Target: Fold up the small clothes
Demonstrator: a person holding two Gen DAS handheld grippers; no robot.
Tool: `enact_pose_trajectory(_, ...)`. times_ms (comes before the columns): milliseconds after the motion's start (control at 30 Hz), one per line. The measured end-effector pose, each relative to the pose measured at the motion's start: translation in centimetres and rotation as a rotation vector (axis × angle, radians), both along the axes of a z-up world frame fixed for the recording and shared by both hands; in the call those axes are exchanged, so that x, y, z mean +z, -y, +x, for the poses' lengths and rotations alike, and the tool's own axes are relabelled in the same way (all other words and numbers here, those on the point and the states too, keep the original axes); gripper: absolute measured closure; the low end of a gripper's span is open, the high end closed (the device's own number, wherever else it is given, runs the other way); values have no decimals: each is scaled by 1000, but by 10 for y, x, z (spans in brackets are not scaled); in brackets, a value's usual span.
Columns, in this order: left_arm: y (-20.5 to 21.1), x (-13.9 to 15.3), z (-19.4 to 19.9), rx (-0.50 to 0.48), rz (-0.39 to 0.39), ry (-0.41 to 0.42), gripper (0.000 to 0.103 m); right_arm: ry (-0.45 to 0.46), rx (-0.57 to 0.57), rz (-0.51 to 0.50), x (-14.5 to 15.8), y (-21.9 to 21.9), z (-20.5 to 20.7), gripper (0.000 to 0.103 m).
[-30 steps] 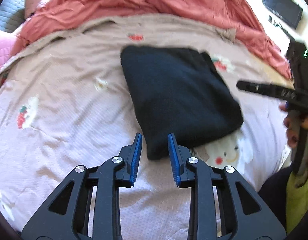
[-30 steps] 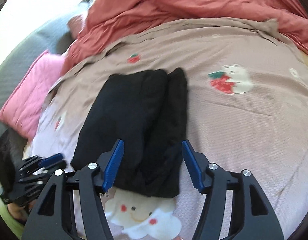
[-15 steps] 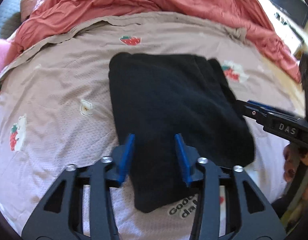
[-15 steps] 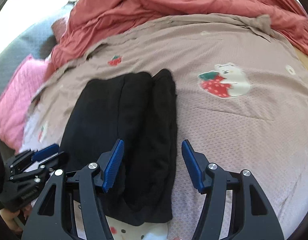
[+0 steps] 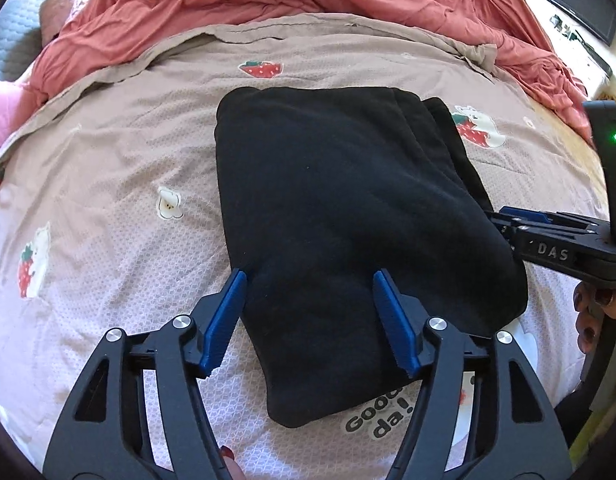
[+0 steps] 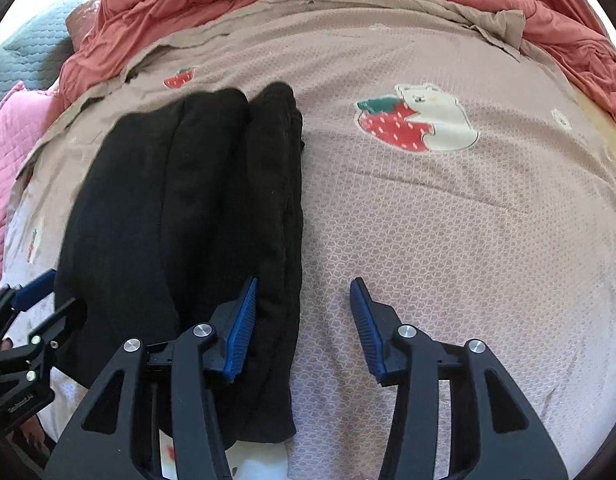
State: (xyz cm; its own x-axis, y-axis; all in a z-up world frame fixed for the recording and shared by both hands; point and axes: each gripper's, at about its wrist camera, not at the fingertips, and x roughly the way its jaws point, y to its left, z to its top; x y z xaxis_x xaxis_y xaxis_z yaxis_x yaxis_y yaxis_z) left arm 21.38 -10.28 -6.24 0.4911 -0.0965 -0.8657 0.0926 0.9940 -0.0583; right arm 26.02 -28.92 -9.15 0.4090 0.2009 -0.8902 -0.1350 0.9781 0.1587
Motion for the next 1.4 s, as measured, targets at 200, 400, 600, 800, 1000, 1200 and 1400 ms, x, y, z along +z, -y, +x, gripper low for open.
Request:
enact_pose_trajectory(200, -1, -1, 0, -1, -7, -7, 43, 50, -9, 72, 15, 9, -2, 51)
enact_pose_trajectory(400, -2, -2, 1, 3, -12, -10, 42, 92, -15, 109, 27, 10, -3, 26)
enact_pose_trajectory(600, -4, -3, 2, 13, -24, -15, 39, 114, -36, 132, 31, 14, -3, 12)
enact_pose_trajectory(800, -8, -1, 2, 33, -29, -22, 32, 136, -36, 154, 37, 16, -3, 10)
enact_pose_trajectory(1000, -13, 9, -5, 48, -20, -10, 18, 207, -34, 189, 51, 17, -8, 5)
enact_pose_trajectory(1200, -20, 29, -19, 64, 12, 30, 9, 325, -5, 190, 71, 16, -24, 5)
enact_pose_trajectory(1400, -27, 55, -41, 85, 20, 113, 9, 492, 1, 182, 100, 15, -63, 5)
